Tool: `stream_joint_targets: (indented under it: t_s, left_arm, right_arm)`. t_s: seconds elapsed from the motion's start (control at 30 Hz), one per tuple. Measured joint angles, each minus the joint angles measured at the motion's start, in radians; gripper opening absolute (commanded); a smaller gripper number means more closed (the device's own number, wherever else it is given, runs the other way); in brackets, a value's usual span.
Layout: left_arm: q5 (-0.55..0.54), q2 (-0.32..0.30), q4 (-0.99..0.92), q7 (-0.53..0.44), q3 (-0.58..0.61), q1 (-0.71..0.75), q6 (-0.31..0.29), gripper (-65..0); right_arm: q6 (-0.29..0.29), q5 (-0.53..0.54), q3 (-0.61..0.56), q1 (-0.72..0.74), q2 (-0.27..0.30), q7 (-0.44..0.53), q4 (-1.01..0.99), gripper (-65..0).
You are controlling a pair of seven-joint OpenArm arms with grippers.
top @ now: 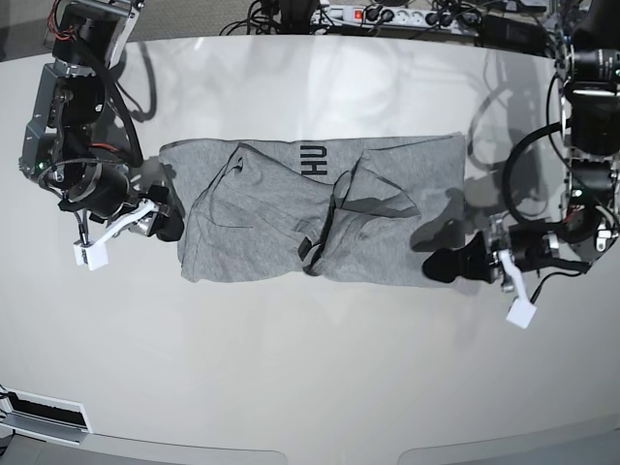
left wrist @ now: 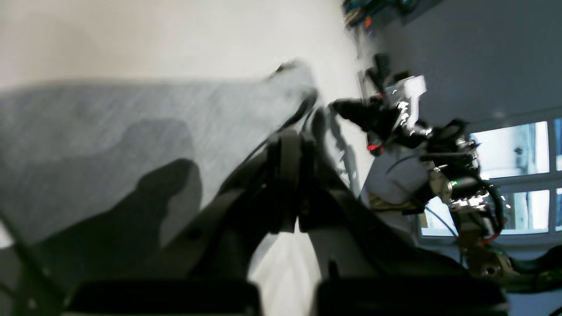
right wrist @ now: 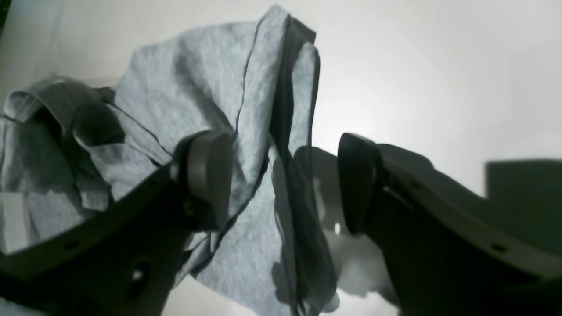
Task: Layout the t-shirt on the table in an organized manner, then fold the t-shirt properly
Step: 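Open both grippers and raise them off the folded shirt, then press the folded end flat with the left gripper, then withdraw it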
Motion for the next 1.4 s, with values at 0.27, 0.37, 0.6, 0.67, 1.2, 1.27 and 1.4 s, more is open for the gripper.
stream_joint_targets:
  t_s: [0.27,0.37,0.6,0.67,1.2,1.27,1.4]
  left_arm:
    - [-0.001,-0.130,0.000,0.031,-0.004,0.000,0.000,-65.0]
    - [0.001,-0.138,0.000,0.026,-0.004,-0.002,0.000,-65.0]
    - [0.134,-0.011,0.000,0.023,0.000,0.006,0.000,-59.6]
    - [0.192,0.030,0.000,0.017,0.003,0.006,-0.001,-65.0]
    - [0.616,0.127,0.000,-0.220,0.174,0.003,0.000,-65.0]
    - [0.647,0.127,0.010,-0.261,0.211,0.004,0.000,-65.0]
    - [0.497,0.128,0.048,-0.214,0.232,0.003,0.003,-65.0]
  right_arm:
    - [0.019,0.002,0.000,0.000,-0.016,0.092,-0.149,-24.3]
    - [0.067,0.012,0.001,0.018,-0.012,0.114,-0.205,-24.3]
    - [0.092,0.011,0.001,0.025,-0.018,0.109,-0.210,-24.3]
    - [0.092,0.011,0.001,0.032,-0.018,0.099,-0.210,-24.3]
    - [0.092,0.011,0.001,0.034,-0.017,0.090,-0.210,-24.3]
    - [0.092,0.011,0.001,0.034,-0.014,0.090,-0.211,-24.3]
    - [0.092,0.011,0.001,0.034,-0.012,0.090,-0.210,-24.3]
